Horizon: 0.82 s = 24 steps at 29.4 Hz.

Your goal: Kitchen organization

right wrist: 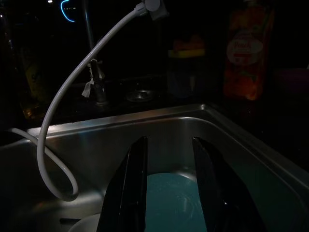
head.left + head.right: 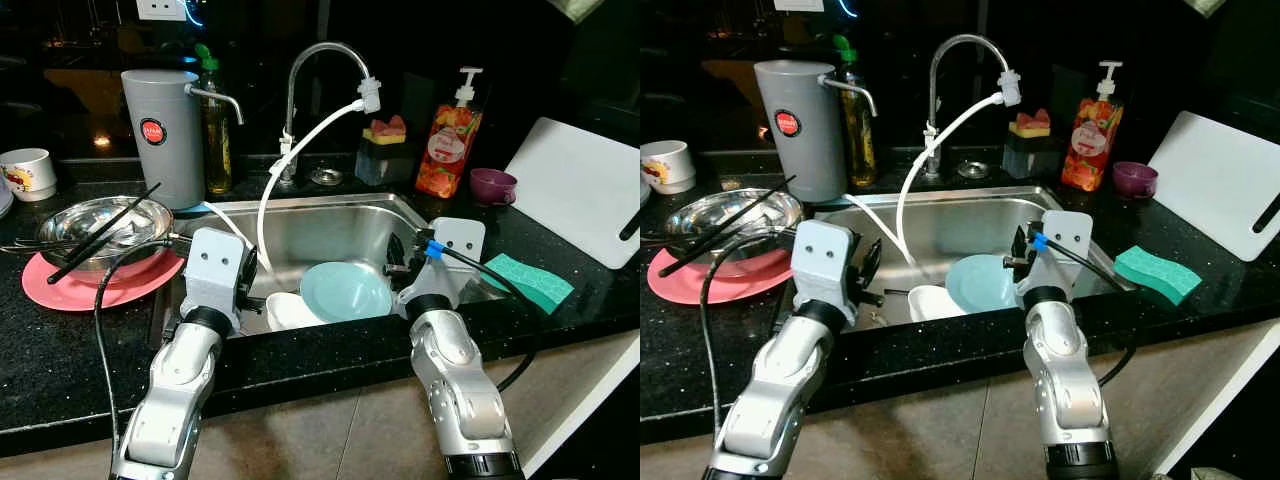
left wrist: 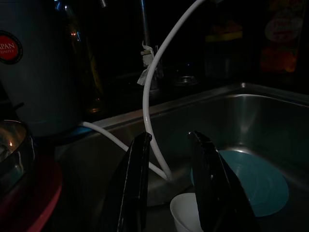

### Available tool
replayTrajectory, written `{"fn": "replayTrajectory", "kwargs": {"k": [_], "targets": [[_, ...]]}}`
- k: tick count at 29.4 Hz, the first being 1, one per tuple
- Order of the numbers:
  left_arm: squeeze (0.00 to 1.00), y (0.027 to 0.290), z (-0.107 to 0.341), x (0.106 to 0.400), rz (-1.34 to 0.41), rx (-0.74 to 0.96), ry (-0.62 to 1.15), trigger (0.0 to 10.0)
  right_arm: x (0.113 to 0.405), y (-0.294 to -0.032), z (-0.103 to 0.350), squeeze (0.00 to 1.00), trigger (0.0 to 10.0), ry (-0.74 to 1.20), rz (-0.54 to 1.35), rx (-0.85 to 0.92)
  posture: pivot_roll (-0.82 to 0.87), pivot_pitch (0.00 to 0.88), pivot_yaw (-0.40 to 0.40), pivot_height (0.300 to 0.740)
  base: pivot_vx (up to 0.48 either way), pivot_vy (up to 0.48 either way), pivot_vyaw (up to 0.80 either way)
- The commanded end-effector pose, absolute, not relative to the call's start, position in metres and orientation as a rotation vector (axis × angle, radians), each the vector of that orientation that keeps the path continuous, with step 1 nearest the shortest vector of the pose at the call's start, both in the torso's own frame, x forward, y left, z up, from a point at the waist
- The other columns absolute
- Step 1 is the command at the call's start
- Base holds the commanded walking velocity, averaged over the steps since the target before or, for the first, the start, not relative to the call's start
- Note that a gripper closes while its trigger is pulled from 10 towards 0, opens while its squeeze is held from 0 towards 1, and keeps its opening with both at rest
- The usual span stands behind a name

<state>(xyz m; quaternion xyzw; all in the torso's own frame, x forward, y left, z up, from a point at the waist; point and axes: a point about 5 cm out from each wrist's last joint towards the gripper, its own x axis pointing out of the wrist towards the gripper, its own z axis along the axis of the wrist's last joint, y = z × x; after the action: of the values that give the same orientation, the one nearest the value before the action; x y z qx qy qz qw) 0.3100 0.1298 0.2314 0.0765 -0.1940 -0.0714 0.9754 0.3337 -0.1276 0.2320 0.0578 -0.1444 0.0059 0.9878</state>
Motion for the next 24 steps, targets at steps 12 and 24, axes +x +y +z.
{"fn": "replayTrajectory", "kwargs": {"k": [12,24], "targets": [[0.00,0.1261,0.2297,0.3090,-0.152,0.154,-0.393,10.0,0.3360,-0.1289,0.2337,0.00,10.0,-0.300,0.016,0.110,0.14,0.048,-0.074,0.740,0.000,0.000,0.00],[0.00,0.1260,0.2290,0.3098,-0.151,0.152,-0.390,10.0,0.3337,-0.1313,0.2312,0.00,10.0,-0.292,0.005,0.111,0.13,0.055,-0.072,0.740,0.000,0.000,0.00]]}}
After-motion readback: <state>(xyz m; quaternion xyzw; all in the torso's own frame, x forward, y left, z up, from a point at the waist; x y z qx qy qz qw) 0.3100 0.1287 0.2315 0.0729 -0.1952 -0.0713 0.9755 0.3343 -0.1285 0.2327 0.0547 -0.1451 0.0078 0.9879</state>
